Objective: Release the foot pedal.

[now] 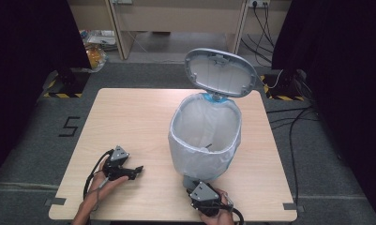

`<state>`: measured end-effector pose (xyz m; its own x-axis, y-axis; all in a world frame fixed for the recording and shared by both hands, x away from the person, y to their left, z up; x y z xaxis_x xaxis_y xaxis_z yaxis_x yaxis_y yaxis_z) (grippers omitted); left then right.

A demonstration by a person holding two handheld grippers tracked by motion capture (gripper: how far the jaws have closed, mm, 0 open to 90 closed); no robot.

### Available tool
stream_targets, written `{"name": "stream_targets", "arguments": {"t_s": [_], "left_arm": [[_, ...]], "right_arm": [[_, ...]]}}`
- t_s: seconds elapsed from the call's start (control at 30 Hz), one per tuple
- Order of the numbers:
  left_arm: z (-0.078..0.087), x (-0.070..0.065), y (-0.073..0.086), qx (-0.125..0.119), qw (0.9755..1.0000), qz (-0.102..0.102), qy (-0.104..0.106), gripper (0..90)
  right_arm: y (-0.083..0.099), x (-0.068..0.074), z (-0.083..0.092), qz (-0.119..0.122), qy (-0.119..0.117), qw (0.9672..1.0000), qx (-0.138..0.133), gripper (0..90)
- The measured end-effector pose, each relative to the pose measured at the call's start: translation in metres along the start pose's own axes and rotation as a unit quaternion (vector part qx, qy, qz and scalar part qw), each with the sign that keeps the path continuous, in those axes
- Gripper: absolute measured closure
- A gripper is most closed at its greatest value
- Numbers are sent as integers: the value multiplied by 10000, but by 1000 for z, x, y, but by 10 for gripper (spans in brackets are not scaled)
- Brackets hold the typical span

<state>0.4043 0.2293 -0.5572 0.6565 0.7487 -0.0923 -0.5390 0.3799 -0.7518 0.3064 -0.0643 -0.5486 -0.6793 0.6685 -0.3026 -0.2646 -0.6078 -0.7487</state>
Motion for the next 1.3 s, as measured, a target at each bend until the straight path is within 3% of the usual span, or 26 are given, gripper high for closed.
{"name": "stream_targets", "arguments": {"t_s": [0.4, 0.63, 0.9, 1.3], "left_arm": [[0, 1, 0, -7, 10000, 30, -22, 159], [0, 1, 0, -13, 10000, 36, -32, 159], [0, 1, 0, -4, 10000, 39, -44, 159], [0, 1, 0, 5, 10000, 38, -43, 160]], "right_arm": [[0, 1, 1, 26, -61, 10000, -14, 567], [0, 1, 3, -86, -111, 9999, -85, 564], [-8, -4, 12, -227, -133, 9990, -348, 567], [-7, -5, 15, -382, -238, 9983, -378, 547]]}}
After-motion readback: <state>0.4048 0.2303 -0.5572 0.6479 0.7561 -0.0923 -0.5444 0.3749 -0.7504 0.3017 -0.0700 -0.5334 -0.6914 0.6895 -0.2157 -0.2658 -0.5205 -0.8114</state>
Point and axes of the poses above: each handheld gripper's, and its own axes: z roughly backward along the jaws, y roughly out of its underside, x roughly to its left, the point moved 5 cm from there along -z, roughly forward along the jaws, and after that the axes turned 5 degrees about y, right-handed, at the moved point
